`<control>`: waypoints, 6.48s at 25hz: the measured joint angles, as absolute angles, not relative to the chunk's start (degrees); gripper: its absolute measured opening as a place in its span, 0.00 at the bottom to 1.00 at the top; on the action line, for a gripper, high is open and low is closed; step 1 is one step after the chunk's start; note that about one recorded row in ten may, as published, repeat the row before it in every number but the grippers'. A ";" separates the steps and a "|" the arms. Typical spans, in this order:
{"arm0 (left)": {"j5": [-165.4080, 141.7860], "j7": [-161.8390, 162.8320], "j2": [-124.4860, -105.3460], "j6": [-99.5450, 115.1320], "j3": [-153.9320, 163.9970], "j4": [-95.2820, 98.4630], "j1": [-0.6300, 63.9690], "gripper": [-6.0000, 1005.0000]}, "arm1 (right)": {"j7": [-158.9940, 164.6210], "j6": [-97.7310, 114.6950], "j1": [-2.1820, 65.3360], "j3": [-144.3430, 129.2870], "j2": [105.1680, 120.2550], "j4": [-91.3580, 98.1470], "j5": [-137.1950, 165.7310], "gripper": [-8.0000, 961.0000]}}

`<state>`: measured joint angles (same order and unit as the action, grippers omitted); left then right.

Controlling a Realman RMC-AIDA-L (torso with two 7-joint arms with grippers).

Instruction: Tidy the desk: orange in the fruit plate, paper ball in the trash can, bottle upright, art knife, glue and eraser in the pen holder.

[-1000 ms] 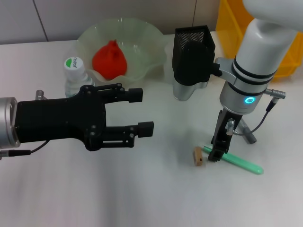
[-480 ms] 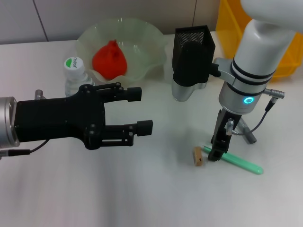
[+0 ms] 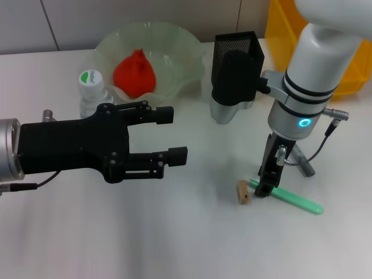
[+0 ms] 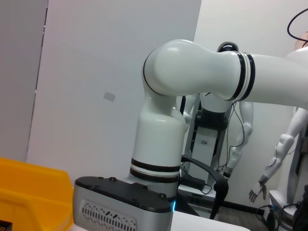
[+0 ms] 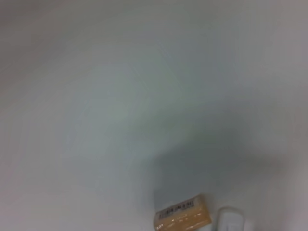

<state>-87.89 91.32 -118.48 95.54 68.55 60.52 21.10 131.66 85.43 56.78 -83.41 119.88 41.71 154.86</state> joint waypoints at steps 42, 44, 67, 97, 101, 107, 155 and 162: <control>-87.10 91.32 -118.47 95.95 67.07 58.26 21.09 0.78 | 136.51 84.83 56.25 -86.97 119.83 42.49 154.20 0.21; -87.07 91.32 -118.47 95.99 67.03 58.26 21.09 0.78 | 137.05 85.08 55.78 -87.01 119.81 43.57 154.19 0.21; -85.60 91.40 -118.38 96.57 67.01 58.27 20.48 0.78 | 139.65 82.34 40.57 -82.21 119.18 78.98 152.67 0.20; -85.53 91.67 -118.47 96.85 66.88 58.27 19.81 0.77 | 95.93 58.03 28.36 -64.56 119.19 68.08 100.79 0.20; -85.11 91.69 -118.47 96.89 66.88 58.21 19.50 0.77 | 84.71 57.39 28.57 -63.10 119.18 62.63 92.80 0.20; -84.97 91.52 -118.41 96.88 66.54 57.64 19.36 0.77 | 69.47 57.29 29.81 -59.54 119.17 53.06 80.31 0.20; -84.63 91.32 -118.48 98.11 65.66 55.38 19.16 0.77 | 39.68 55.80 40.74 -44.87 118.95 20.42 73.87 0.20; -84.64 91.32 -118.48 98.27 65.66 55.18 19.08 0.77 | 39.87 55.81 40.13 -44.73 118.99 19.88 73.87 0.23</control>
